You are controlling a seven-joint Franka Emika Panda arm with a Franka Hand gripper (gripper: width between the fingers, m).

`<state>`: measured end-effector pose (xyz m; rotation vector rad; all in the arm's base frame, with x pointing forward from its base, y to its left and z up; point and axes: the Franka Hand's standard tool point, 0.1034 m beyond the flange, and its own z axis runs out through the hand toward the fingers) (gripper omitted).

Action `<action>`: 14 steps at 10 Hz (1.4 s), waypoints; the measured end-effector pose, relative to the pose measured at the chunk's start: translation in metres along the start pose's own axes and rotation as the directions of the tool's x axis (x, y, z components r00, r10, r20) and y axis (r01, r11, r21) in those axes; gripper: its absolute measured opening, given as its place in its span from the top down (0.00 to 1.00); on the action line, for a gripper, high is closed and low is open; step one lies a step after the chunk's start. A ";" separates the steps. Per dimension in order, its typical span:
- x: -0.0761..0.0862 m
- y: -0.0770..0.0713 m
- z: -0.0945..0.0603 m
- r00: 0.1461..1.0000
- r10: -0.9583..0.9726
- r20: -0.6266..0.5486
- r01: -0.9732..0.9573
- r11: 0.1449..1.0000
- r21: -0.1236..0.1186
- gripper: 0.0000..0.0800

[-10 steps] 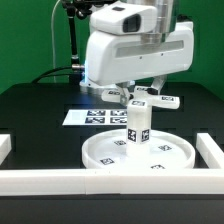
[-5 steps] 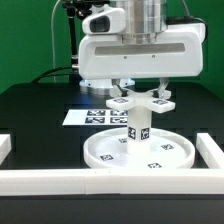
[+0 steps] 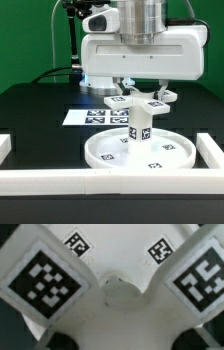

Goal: Assemble round table

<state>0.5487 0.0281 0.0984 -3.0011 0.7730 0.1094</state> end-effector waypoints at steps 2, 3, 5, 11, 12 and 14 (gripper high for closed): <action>0.000 -0.001 0.001 0.971 0.240 0.000 -0.240 0.970 0.031 0.44; -0.001 -0.002 0.001 0.934 0.358 0.002 -0.358 0.933 0.045 0.44; 0.000 -0.005 0.001 0.839 0.544 0.010 -0.543 0.836 0.078 0.44; 0.002 -0.011 0.000 0.464 0.883 0.070 -0.884 0.456 0.102 0.44; 0.002 -0.011 0.000 0.468 0.881 0.069 -0.882 0.460 0.103 0.44; 0.001 -0.014 -0.006 0.541 0.838 0.074 -0.840 0.535 0.089 0.32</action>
Offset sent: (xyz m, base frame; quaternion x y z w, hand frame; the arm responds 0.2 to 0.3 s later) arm -0.0098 -0.0027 -0.0062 0.0245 0.0042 0.3255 0.9452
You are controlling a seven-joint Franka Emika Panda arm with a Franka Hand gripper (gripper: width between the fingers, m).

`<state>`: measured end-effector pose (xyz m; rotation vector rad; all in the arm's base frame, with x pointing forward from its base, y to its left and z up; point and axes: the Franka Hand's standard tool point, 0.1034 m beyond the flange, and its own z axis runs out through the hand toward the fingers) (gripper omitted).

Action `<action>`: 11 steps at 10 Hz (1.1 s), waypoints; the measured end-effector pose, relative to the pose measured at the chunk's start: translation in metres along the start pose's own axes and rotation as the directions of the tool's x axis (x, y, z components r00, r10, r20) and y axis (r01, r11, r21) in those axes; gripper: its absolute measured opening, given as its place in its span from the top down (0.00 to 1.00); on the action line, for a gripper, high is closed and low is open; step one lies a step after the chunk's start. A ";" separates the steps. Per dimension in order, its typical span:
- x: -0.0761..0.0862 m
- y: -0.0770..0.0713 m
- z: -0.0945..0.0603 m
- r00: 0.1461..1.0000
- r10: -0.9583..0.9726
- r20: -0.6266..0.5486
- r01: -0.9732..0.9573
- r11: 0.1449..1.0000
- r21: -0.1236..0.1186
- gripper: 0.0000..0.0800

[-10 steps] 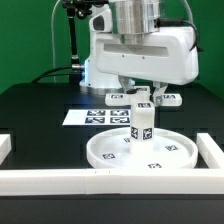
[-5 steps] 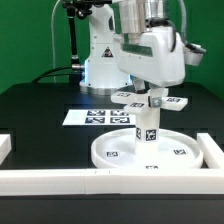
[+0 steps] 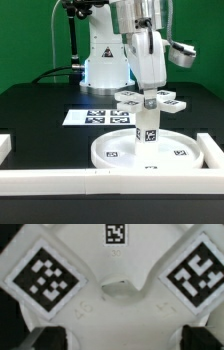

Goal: Assemble round table

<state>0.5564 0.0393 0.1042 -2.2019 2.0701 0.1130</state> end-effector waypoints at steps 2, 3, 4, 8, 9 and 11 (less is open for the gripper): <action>-0.006 -0.005 -0.017 0.998 -0.058 0.025 0.058 0.998 -0.008 0.22; -0.006 -0.007 -0.022 0.996 -0.081 0.026 0.081 0.997 0.001 0.19; -0.006 -0.005 -0.018 0.995 -0.098 0.025 0.098 0.995 -0.005 0.19; -0.006 -0.004 -0.016 0.912 -0.410 0.011 0.411 0.912 -0.013 0.19; -0.007 -0.005 -0.017 0.830 -0.558 0.010 0.558 0.830 -0.017 0.19; -0.012 -0.004 -0.017 0.622 -0.783 0.012 0.783 0.622 -0.025 0.19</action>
Offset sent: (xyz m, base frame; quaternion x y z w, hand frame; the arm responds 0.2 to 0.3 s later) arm 0.0000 0.0000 0.0000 0.0000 0.0000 -0.0650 0.9979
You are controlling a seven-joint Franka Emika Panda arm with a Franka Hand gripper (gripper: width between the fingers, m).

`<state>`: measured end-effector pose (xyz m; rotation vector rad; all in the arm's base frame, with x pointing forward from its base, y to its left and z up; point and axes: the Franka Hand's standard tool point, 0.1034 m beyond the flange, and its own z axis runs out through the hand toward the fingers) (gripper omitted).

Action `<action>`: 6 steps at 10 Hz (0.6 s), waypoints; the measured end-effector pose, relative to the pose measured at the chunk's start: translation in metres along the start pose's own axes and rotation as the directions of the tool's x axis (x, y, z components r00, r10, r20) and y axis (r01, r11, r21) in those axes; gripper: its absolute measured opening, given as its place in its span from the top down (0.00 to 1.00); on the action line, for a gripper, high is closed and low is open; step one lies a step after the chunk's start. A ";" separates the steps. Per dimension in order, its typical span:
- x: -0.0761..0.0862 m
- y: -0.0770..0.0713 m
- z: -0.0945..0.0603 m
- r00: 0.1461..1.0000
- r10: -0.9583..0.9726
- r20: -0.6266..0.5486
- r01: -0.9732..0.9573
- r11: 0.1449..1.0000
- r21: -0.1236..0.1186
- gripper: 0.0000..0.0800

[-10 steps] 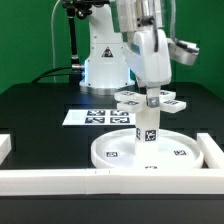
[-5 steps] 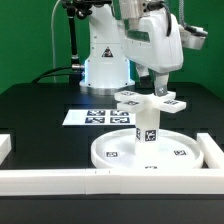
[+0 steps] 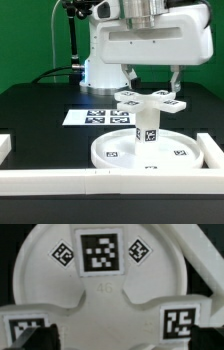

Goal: Assemble round table

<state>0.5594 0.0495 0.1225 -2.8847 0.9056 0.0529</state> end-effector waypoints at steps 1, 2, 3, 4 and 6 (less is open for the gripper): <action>0.000 0.000 0.001 1.000 -0.029 0.001 0.029 1.000 0.000 0.19; 0.001 0.001 0.001 0.994 -0.113 0.000 0.113 0.994 -0.002 0.19; 0.000 0.001 0.001 0.988 -0.155 0.001 0.155 0.988 -0.002 0.19; 0.001 0.002 0.001 0.975 -0.222 0.001 0.222 0.975 -0.003 0.19; 0.002 0.002 -0.002 0.885 -0.465 -0.003 0.465 0.885 -0.026 0.19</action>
Offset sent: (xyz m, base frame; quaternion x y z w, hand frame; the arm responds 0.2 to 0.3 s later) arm 0.0000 0.0000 0.0000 0.0000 0.0000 -0.1938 0.9810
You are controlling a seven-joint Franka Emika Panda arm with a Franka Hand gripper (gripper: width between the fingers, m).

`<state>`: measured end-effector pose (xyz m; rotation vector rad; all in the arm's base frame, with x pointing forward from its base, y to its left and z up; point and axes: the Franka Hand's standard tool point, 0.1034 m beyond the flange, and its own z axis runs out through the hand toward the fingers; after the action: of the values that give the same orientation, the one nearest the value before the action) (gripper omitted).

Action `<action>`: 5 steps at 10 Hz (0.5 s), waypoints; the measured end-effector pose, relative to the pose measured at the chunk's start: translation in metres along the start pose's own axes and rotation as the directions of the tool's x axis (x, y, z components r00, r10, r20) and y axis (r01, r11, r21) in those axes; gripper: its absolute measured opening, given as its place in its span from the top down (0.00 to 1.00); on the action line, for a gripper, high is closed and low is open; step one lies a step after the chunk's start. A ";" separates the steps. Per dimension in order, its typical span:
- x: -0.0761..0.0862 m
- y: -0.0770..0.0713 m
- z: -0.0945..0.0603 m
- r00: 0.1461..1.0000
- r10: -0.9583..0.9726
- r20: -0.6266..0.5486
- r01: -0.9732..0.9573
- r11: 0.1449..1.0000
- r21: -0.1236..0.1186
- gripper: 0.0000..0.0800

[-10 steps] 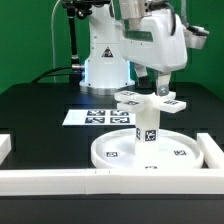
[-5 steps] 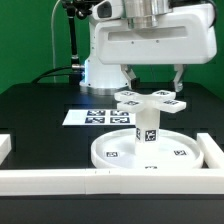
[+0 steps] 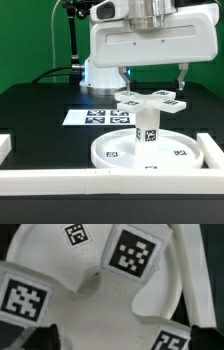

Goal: Assemble round table

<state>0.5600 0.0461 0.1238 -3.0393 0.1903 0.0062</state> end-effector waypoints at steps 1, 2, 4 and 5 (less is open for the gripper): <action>0.000 0.001 -0.001 0.989 -0.148 0.001 0.148 0.989 -0.013 0.19; 0.000 0.000 -0.001 0.964 -0.265 0.005 0.265 0.964 -0.015 0.19; 0.000 0.000 0.000 0.886 -0.464 0.015 0.464 0.885 -0.028 0.19; 0.000 0.001 0.000 0.874 -0.485 0.017 0.485 0.874 -0.029 0.19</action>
Offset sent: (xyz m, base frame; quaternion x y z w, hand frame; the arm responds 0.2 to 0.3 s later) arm -0.0026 0.0103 0.0043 -0.0053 -0.0100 -0.2988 0.9543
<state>0.5599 0.0449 0.1236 -3.0227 -0.5838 -0.0142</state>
